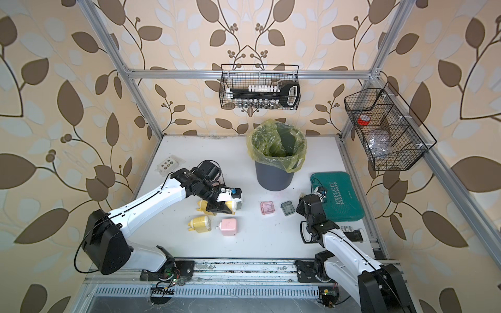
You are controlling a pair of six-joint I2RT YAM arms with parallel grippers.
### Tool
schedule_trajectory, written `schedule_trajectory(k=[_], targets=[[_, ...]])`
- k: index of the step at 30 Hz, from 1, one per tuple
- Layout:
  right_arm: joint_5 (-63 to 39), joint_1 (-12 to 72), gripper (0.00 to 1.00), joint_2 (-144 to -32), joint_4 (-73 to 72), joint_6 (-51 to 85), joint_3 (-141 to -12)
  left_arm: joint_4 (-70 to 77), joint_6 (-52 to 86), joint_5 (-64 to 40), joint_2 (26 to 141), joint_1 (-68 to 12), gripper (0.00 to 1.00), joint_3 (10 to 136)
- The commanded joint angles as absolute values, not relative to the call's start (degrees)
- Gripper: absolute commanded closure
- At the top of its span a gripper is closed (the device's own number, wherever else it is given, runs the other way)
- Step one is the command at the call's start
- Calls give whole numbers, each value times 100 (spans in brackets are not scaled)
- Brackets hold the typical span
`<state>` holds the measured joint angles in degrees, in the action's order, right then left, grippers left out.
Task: Take out the pencil sharpener tray and clean the shavings
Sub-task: Place the container at the center of the board.
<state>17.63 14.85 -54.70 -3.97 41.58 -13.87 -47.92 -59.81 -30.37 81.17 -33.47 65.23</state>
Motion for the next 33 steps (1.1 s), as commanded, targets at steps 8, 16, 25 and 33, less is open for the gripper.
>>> schedule_trajectory(k=[8,16,25,33], targets=[[2333,1834,55,-5531,137,4534,-1473,-4772,-5941,-3087,7972,-3436,100,6544],[3217,2415,18,-5627,1129,4861,-1935,-4825,-5945,-3129,7963,-3441,100,6558],[2878,2399,11,-4950,1353,4305,-2374,-5050,-6046,-3452,8166,-3235,100,6936],[2205,2388,14,-4457,1057,3611,-2530,-5800,-6321,-3325,9060,-2804,100,8292]])
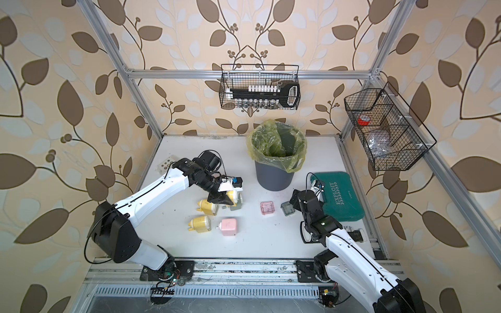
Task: Take out the pencil sharpener tray and clean the shavings
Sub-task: Place the container at the center of the board, then place the pencil sharpener at the center of the board.
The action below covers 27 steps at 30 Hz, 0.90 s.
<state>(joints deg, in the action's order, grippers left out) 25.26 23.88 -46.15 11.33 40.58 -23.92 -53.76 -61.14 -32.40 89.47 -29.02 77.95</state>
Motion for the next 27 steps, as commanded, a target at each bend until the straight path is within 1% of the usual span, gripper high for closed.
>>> schedule_trajectory(k=[1,6,10,14,19,21,23,24,25,27], targets=[[2134,2391,14,-4379,1063,3471,-2532,-5862,-6382,-3347,9148,-2734,100,8466],[1832,2391,14,-4079,1354,3153,-2658,-6174,-6604,-3345,9836,-2446,100,9393],[1608,2399,14,-3752,1355,2885,-2654,-6300,-6669,-3032,10648,-2443,100,10071],[1191,2395,14,-3589,1234,2416,-2680,-5942,-6684,-2894,11092,-2443,100,10071],[917,2391,14,-3737,1237,2016,-2825,-5706,-6759,-2782,11535,-2436,100,10045],[869,2388,14,-3782,1152,1972,-2824,-5551,-6676,-2769,11679,-2435,87,10063],[764,2398,15,-3837,1034,1901,-2797,-5335,-6503,-2720,11820,-2417,85,10094],[739,2390,15,-3877,1003,1883,-2795,-5221,-6439,-2707,11883,-2404,82,10092],[725,2394,15,-3913,993,1873,-2806,-5150,-6404,-2702,11941,-2399,77,10084],[658,2399,15,-3963,1002,1826,-2829,-5111,-6394,-2657,12066,-2399,73,10078]])
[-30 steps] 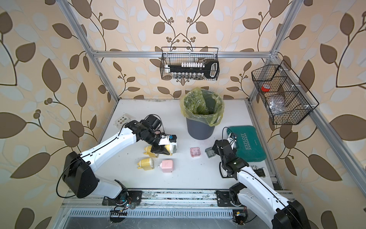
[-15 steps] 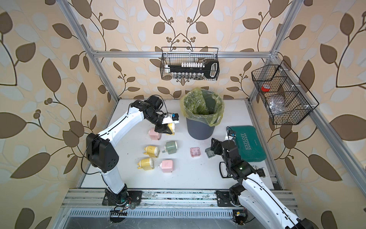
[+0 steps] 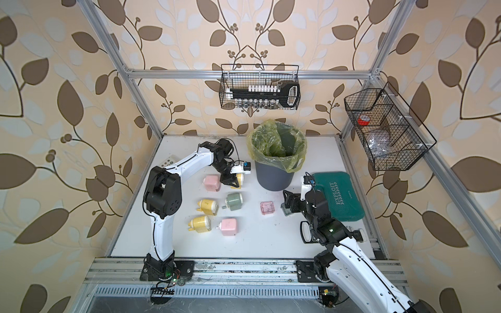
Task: Take out the pencil sharpener tray and clean the shavings
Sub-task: Place the pencil sharpener at the center of the board.
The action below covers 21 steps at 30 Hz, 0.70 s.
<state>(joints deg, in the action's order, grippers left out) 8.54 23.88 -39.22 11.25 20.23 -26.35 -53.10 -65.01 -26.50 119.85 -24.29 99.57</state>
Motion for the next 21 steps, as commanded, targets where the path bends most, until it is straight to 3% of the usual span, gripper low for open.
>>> schedule_trajectory(k=[1,11,12,21], targets=[[615,2398,15,-3980,995,1805,-2841,-5107,-6398,-2623,12125,-2399,69,10077],[637,2399,15,-4023,978,1725,-2883,-4599,-6180,-2250,12502,-2366,48,9932],[654,2398,15,-4036,1002,1714,-2883,-4540,-6145,-2229,12499,-2364,4,9908],[800,2399,16,-4077,1073,1739,-2900,-3990,-6101,-2013,12148,-2364,1,9387]])
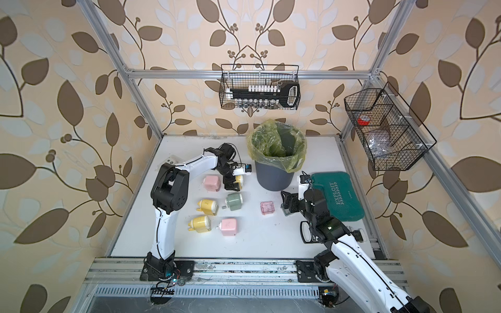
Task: Take out the pencil sharpener tray and clean the shavings
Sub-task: Place the pencil sharpener at the center of the board, then pick up the pencil sharpener from the center of the board.
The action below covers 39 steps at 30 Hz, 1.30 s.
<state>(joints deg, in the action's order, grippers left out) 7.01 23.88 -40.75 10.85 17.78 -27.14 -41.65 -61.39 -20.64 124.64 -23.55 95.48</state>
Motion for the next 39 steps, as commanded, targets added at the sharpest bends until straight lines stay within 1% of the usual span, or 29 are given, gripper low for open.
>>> schedule_trajectory(k=[1,8,15,19,22,24,26,29,31,33,34,36,39], targets=[[795,2398,16,-4081,1070,1749,-2900,-3940,-6099,-2022,12079,-2363,1,9335],[722,2399,16,-4134,1162,1832,-2970,-3489,-5960,-2009,11345,-2364,1,9024],[754,2399,16,-4170,1276,2004,-3083,-2641,-5554,-1534,10623,-2355,1,8731],[834,2399,16,-4180,1406,2219,-3218,-1979,-5171,-1273,10240,-2355,1,8413],[879,2386,16,-4112,1415,2454,-3252,-1153,-4814,-1034,9736,-2340,1,7935],[992,2383,15,-4044,1424,2704,-3243,-655,-4650,-1026,9358,-2286,1,7570],[981,2351,14,-3954,1496,2894,-3243,-306,-4375,-1293,8989,-2103,1,7291],[1007,2331,12,-3764,1495,2955,-3163,-439,-3876,-2110,8690,-1589,1,7243],[1050,2325,12,-3643,1492,2883,-3106,-1178,-4035,-2754,8731,-1233,1,7469],[1103,2322,12,-3549,1540,2768,-3094,-1955,-4305,-2870,8847,-1010,1,7652],[1086,2323,12,-3517,1562,2707,-3086,-2183,-4596,-2905,8786,-946,1,7553],[991,2329,12,-3479,1570,2618,-3076,-1832,-4819,-2618,8532,-924,1,7035],[849,2329,12,-3495,1621,2585,-3102,-2498,-5409,-2408,8499,-914,5,6979]])
